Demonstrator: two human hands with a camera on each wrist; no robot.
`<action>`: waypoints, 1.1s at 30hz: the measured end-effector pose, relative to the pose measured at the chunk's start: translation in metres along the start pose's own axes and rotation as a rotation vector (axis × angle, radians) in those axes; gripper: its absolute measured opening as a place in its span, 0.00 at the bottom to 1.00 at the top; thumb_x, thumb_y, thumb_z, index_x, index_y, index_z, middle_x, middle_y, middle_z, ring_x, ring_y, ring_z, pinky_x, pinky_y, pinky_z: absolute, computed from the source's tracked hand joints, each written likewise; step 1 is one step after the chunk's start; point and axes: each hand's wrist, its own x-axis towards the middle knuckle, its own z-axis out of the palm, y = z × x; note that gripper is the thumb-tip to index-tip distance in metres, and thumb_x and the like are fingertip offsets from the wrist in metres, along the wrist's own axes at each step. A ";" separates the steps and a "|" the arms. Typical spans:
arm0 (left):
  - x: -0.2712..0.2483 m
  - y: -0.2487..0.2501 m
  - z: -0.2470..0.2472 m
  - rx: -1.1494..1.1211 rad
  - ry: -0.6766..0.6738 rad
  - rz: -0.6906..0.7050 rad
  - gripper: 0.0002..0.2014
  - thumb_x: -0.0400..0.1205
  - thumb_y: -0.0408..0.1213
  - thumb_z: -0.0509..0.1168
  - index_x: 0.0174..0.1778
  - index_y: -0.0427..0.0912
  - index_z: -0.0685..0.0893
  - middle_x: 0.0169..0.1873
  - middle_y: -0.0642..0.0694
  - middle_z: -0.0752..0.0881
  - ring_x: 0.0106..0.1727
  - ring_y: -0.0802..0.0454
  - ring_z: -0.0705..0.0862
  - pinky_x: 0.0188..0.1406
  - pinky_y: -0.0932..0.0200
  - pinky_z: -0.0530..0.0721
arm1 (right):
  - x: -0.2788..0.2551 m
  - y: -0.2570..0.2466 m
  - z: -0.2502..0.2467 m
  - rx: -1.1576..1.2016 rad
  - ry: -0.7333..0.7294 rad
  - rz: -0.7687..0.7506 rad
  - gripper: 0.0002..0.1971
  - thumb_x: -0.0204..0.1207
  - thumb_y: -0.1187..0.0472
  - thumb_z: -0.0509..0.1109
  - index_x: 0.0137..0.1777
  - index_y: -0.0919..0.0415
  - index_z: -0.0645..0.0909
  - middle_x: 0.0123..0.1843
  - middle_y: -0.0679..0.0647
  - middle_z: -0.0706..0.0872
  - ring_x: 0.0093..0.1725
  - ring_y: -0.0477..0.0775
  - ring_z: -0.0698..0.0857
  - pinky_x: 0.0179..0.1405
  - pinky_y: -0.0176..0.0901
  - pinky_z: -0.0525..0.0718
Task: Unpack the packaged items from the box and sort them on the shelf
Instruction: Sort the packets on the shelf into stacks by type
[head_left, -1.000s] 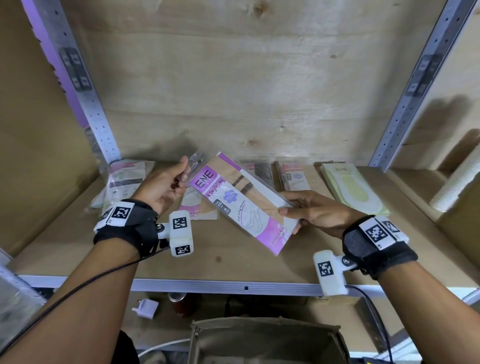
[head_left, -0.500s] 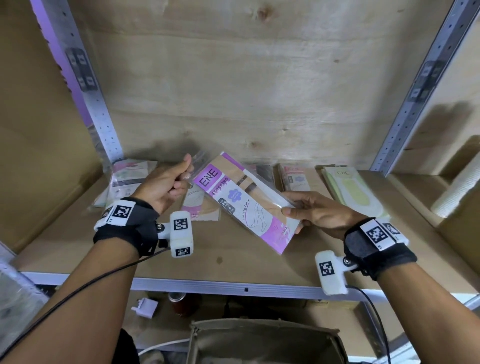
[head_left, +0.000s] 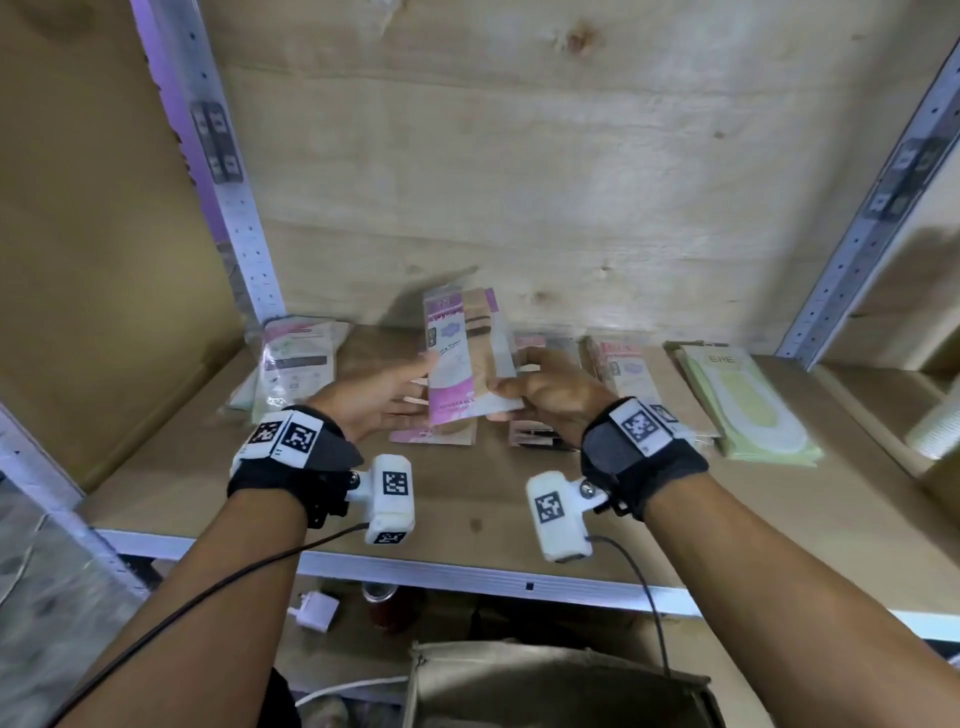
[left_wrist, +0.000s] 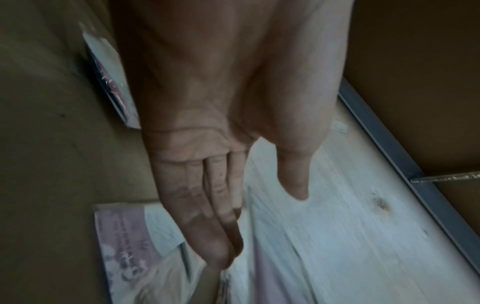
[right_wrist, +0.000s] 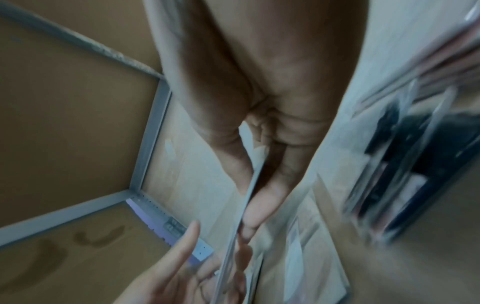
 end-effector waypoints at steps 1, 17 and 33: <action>0.002 -0.002 -0.001 0.000 -0.006 0.012 0.22 0.81 0.53 0.71 0.65 0.42 0.85 0.54 0.40 0.93 0.55 0.45 0.92 0.51 0.55 0.90 | 0.007 0.000 0.007 -0.008 0.018 0.012 0.08 0.76 0.78 0.72 0.48 0.66 0.81 0.51 0.63 0.89 0.46 0.61 0.90 0.35 0.48 0.93; 0.039 -0.026 -0.018 0.358 0.300 0.031 0.07 0.72 0.28 0.80 0.40 0.37 0.89 0.47 0.38 0.91 0.46 0.45 0.88 0.51 0.51 0.88 | 0.075 0.015 0.039 -0.894 0.202 0.201 0.20 0.64 0.56 0.86 0.49 0.65 0.82 0.53 0.60 0.87 0.52 0.59 0.88 0.50 0.49 0.89; 0.044 -0.029 -0.012 0.558 0.377 -0.027 0.16 0.70 0.34 0.82 0.52 0.35 0.91 0.51 0.39 0.92 0.52 0.44 0.91 0.58 0.46 0.89 | 0.078 0.019 0.050 -1.088 0.177 0.227 0.29 0.67 0.59 0.84 0.65 0.68 0.78 0.66 0.62 0.80 0.61 0.60 0.82 0.51 0.47 0.82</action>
